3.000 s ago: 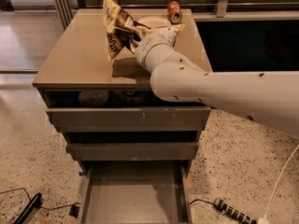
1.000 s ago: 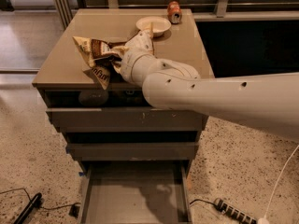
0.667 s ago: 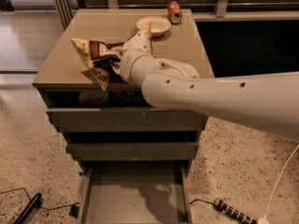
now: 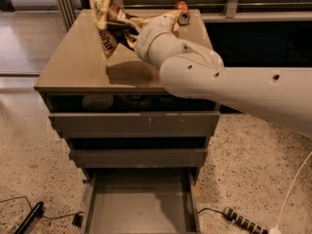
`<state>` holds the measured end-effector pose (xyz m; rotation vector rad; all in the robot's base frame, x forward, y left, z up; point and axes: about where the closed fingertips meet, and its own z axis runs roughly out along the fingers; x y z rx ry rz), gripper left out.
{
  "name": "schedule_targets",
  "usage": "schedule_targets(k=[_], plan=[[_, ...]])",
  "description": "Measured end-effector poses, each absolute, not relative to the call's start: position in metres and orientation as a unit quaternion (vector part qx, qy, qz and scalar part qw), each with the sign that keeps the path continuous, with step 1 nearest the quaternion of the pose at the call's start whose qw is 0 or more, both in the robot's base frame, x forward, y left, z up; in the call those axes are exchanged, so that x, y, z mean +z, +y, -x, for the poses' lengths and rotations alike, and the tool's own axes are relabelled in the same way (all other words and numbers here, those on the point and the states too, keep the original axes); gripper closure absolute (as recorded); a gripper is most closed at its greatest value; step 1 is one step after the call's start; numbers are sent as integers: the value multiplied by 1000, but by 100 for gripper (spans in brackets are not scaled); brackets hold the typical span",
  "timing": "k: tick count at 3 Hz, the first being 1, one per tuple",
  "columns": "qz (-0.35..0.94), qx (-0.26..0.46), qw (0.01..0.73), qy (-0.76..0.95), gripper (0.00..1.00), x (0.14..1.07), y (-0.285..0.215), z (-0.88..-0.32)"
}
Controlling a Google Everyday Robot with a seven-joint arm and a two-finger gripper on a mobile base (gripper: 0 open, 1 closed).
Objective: Pick brown chip bag from bottom drawer and place on counter
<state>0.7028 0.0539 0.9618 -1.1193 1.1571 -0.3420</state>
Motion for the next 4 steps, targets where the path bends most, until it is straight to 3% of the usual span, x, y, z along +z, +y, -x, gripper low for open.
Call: schedule_targets(k=[2, 3, 4], plan=[[505, -149, 670, 523, 100, 956, 63, -728], [517, -126, 655, 536, 100, 945, 104, -788], [516, -127, 658, 534, 100, 950, 104, -788]])
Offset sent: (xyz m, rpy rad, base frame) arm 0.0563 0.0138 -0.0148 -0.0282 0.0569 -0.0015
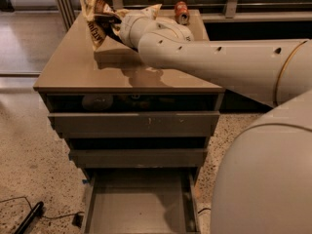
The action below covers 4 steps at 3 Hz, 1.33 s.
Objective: Pick brown chip bag from bottom drawer and place on counter
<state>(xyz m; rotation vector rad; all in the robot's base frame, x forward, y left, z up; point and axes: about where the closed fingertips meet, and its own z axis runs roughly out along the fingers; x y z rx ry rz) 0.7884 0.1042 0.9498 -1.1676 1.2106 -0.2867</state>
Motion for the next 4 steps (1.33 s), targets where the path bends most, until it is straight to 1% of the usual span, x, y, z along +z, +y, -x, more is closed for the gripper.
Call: schedule_targets(k=[3, 4], plan=[[563, -112, 644, 506, 100, 921, 142, -764], [567, -108, 643, 504, 100, 914, 146, -760]])
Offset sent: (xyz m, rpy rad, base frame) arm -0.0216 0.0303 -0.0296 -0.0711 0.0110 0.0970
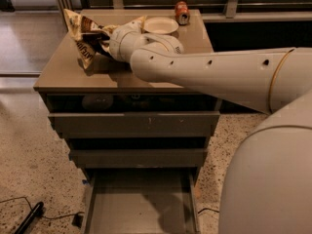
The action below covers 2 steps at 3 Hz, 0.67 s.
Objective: Pick brown chip bag from bottom drawer and place on counter
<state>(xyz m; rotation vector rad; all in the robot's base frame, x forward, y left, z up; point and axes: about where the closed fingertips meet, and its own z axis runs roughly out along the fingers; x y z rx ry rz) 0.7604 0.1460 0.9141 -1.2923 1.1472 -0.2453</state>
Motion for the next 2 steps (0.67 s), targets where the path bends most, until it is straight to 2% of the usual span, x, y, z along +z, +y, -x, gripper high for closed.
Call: schedule_targets(k=[2], plan=[[578, -96, 638, 500, 100, 898, 154, -748]])
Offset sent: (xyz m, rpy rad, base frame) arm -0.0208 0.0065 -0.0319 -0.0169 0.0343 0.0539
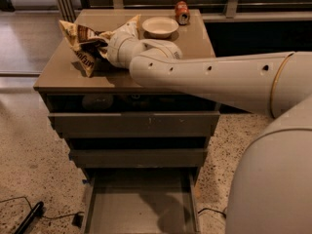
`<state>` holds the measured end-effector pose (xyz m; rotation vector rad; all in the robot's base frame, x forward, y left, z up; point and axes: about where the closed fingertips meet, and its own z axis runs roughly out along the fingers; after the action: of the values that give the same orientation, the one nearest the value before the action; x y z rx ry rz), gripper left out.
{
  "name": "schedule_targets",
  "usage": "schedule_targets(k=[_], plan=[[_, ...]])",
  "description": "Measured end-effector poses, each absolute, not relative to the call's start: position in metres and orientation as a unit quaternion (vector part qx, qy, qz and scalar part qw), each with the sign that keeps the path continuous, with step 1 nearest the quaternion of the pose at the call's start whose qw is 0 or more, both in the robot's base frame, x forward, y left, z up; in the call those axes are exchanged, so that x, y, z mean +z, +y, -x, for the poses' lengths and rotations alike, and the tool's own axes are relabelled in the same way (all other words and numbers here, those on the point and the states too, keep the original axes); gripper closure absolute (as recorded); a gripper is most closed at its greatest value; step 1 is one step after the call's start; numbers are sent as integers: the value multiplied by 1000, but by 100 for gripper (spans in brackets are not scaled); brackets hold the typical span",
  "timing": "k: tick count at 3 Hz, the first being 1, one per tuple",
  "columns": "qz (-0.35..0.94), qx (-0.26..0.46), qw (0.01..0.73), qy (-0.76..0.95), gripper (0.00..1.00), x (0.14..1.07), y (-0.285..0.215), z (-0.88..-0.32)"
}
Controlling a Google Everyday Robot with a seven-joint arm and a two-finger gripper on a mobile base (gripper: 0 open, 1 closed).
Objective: Pick brown chip bag from bottom drawer and place on counter
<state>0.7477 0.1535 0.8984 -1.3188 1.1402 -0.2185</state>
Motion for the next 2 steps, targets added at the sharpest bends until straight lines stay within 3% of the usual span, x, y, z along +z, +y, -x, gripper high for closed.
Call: schedule_targets(k=[2], plan=[[598, -82, 625, 496, 100, 872, 166, -733]])
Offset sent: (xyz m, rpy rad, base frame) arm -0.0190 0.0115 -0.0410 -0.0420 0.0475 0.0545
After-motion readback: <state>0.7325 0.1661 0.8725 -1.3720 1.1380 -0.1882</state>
